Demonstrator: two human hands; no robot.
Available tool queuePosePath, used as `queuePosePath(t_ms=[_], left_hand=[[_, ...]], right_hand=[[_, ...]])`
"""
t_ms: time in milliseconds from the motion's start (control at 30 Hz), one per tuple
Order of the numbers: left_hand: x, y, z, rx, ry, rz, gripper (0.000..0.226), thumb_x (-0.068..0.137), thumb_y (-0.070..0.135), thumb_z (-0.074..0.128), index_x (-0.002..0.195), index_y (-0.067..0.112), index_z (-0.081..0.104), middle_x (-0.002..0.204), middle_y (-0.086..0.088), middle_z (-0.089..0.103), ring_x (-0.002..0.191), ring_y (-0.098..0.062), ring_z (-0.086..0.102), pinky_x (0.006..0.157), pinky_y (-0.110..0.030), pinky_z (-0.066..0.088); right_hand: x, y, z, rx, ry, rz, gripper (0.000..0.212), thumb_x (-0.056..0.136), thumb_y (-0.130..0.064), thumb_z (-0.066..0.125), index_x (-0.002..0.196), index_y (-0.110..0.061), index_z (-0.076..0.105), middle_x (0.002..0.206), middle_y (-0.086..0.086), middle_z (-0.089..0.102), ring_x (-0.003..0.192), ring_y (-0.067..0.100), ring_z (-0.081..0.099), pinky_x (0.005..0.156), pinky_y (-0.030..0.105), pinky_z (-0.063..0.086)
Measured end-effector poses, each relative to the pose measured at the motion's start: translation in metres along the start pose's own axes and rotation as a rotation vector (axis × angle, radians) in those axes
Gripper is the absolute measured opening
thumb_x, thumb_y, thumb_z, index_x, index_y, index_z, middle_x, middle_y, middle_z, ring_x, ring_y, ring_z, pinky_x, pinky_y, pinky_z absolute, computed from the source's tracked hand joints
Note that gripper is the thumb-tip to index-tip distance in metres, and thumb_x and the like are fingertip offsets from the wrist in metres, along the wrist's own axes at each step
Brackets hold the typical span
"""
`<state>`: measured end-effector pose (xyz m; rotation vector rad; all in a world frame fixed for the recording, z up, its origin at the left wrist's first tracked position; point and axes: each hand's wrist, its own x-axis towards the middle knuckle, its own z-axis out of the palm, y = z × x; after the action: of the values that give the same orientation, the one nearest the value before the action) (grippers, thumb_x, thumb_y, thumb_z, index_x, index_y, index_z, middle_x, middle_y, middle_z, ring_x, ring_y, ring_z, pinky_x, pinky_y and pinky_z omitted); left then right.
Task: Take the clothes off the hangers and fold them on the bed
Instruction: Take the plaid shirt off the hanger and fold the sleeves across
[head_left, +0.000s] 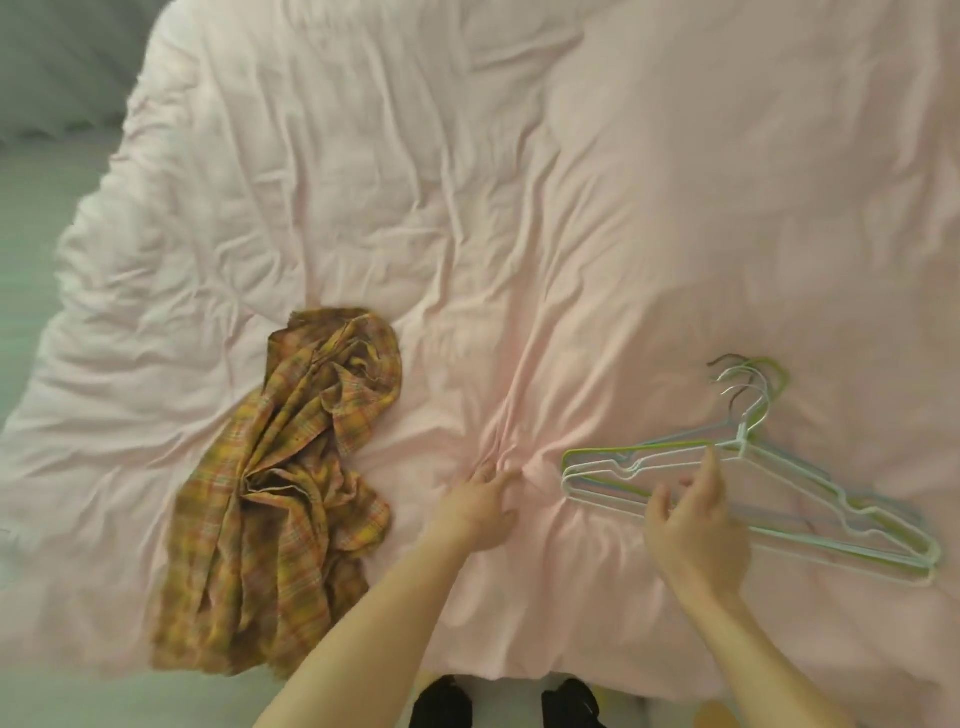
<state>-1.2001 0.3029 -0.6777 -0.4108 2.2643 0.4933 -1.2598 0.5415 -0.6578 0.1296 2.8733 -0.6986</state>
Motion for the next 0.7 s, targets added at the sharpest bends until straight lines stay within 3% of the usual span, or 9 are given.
queuePosePath(t_ms=[133,333,433,533,633,700], left_hand=[[-0.028,-0.042,-0.048,-0.122,0.184,0.005,0.047,0.099,0.038,0.046,0.146,0.034,0.043,0.150,0.001,0.043,0.130,-0.025,0.050,0.103,-0.039,0.045],[-0.054,-0.187,-0.127,-0.293,0.552,-0.084,0.037,0.097,0.036,0.050,0.134,0.031,0.054,0.130,0.000,0.056,0.120,-0.022,0.055,0.098,-0.039,0.049],[-0.041,-0.255,-0.157,-0.378,0.598,-0.202,0.049,0.093,0.046,0.052,0.140,0.030,0.048,0.135,-0.006,0.053,0.122,-0.027,0.054,0.101,-0.045,0.048],[-0.012,-0.302,-0.183,-0.434,0.509,-0.231,0.067,0.092,0.055,0.056,0.148,0.023,0.038,0.147,-0.009,0.046,0.130,-0.028,0.050,0.104,-0.045,0.046],[0.019,-0.317,-0.200,-0.502,0.414,-0.201,0.086,0.089,0.062,0.059,0.153,0.014,0.030,0.150,-0.012,0.044,0.130,-0.030,0.051,0.104,-0.046,0.047],[0.039,-0.318,-0.208,-0.491,0.357,-0.179,0.094,0.087,0.063,0.061,0.155,0.010,0.025,0.142,-0.012,0.053,0.125,-0.030,0.056,0.102,-0.045,0.048]], right_hand=[[-0.024,-0.079,0.035,-0.040,-0.198,-0.185,0.060,0.089,-0.023,0.063,0.143,-0.003,0.044,0.114,0.014,0.069,0.092,0.041,0.068,0.072,0.047,0.052],[-0.036,-0.228,0.081,0.028,-0.417,-0.332,0.048,0.097,-0.033,0.047,0.142,-0.021,0.041,0.129,0.000,0.061,0.114,0.029,0.058,0.088,0.041,0.048],[-0.030,-0.282,0.115,0.069,-0.523,-0.205,0.052,0.098,-0.046,0.044,0.141,-0.018,0.040,0.134,0.002,0.057,0.119,0.029,0.056,0.092,0.041,0.047],[-0.013,-0.324,0.162,0.154,-0.619,0.121,0.080,0.088,-0.068,0.044,0.143,-0.010,0.040,0.138,0.010,0.055,0.118,0.034,0.057,0.092,0.042,0.052],[-0.007,-0.337,0.197,0.282,-0.700,0.383,0.105,0.072,-0.085,0.044,0.146,-0.011,0.042,0.140,0.010,0.054,0.114,0.035,0.059,0.064,0.038,0.058],[-0.008,-0.341,0.216,0.430,-0.705,0.534,0.102,0.063,-0.079,0.062,0.137,-0.009,0.052,0.129,0.007,0.063,0.104,0.033,0.065,0.061,0.038,0.059]])
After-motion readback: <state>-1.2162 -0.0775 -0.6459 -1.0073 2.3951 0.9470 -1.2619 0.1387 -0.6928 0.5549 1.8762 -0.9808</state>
